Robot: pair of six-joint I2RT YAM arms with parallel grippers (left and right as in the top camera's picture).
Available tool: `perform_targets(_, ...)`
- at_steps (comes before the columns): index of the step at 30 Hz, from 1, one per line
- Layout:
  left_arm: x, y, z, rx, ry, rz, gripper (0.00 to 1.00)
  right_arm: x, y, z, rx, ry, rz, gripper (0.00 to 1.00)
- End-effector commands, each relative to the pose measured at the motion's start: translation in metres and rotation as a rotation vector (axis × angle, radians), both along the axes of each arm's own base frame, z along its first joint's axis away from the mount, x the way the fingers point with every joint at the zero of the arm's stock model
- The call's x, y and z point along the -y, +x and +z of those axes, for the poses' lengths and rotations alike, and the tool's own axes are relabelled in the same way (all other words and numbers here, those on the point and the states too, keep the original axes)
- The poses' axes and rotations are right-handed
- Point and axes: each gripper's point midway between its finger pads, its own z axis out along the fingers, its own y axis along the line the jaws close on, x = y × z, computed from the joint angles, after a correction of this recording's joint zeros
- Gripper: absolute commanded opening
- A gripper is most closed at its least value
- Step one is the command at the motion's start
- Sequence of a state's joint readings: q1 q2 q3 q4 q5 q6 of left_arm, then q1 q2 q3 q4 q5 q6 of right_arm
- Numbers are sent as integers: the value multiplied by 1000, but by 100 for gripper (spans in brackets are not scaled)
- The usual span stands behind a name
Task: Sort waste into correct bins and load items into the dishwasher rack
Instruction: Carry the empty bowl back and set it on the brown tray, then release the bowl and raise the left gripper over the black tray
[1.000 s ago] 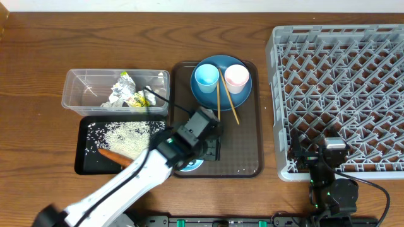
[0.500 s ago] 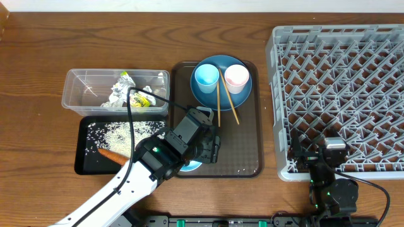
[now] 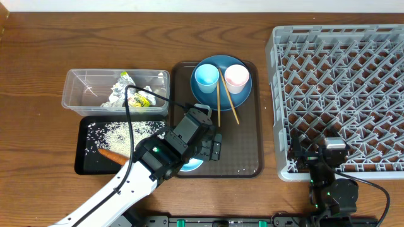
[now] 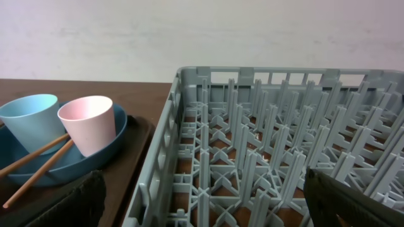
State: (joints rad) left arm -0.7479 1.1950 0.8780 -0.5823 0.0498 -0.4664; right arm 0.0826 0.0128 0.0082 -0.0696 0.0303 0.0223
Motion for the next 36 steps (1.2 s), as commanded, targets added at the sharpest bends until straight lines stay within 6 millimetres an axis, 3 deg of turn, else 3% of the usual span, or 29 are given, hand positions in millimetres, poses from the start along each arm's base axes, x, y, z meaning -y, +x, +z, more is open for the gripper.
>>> perform_targets(1,-2,8,10,49,14,3,93,0,0,-2,-5,14,-1,99)
perform_targets(7,-22,26,15,98,55,90,95,0,0,-2,-4,14,-1,99)
perform_targets(12,-45,43,31,125,34,186,96,0,0,-2,-4,14,-1,99)
perform_targets(18,-98,65,56,189,-1,369,96,0,0,-2,-5,14,-1,99)
perform_targets(22,-125,71,58,189,7,457,97,0,0,-2,-4,14,-1,99)
perform_targets(25,-133,74,56,184,13,484,97,0,0,-2,-4,14,-1,99)
perform_targets(36,-134,74,56,184,13,485,97,0,0,-2,-4,14,-1,99)
